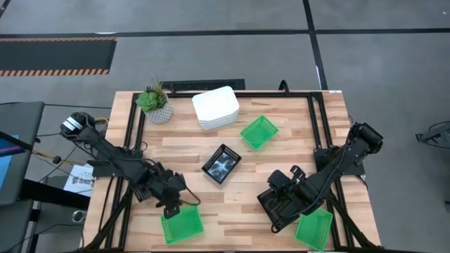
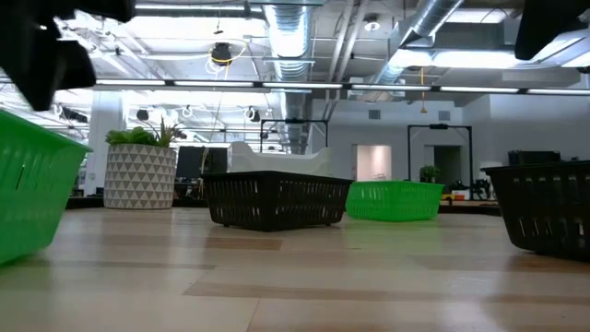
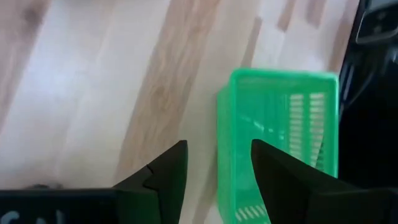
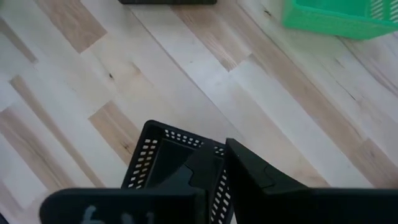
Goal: Stack baskets by color
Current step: Stack the left green bin on top of the top green bin, then adjust the bottom green bin
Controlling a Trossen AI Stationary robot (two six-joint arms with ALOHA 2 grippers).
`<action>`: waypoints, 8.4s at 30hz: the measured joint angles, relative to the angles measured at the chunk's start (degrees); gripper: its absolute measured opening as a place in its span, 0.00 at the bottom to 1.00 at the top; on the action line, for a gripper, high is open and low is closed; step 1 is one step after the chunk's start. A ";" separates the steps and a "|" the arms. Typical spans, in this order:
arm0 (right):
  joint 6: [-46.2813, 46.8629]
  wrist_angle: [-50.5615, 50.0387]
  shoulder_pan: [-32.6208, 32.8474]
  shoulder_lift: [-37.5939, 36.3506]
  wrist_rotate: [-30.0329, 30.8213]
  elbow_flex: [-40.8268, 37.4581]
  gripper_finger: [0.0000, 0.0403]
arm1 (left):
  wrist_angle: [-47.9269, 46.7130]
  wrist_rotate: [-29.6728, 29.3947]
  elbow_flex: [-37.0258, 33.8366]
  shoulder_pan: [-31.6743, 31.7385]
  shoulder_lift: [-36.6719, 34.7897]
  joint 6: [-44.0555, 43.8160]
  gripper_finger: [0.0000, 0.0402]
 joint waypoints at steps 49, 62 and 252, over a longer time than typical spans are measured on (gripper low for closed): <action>4.01 2.51 3.01 0.00 1.35 0.03 0.16 | -7.61 -1.40 4.98 8.04 8.38 1.84 0.00; 11.02 2.57 6.93 0.00 6.14 0.03 0.16 | 7.39 -12.39 15.25 33.64 6.34 25.90 0.00; -4.69 13.24 -11.57 19.53 -11.50 7.50 0.16 | -26.41 -33.37 40.44 17.50 -2.14 37.68 0.44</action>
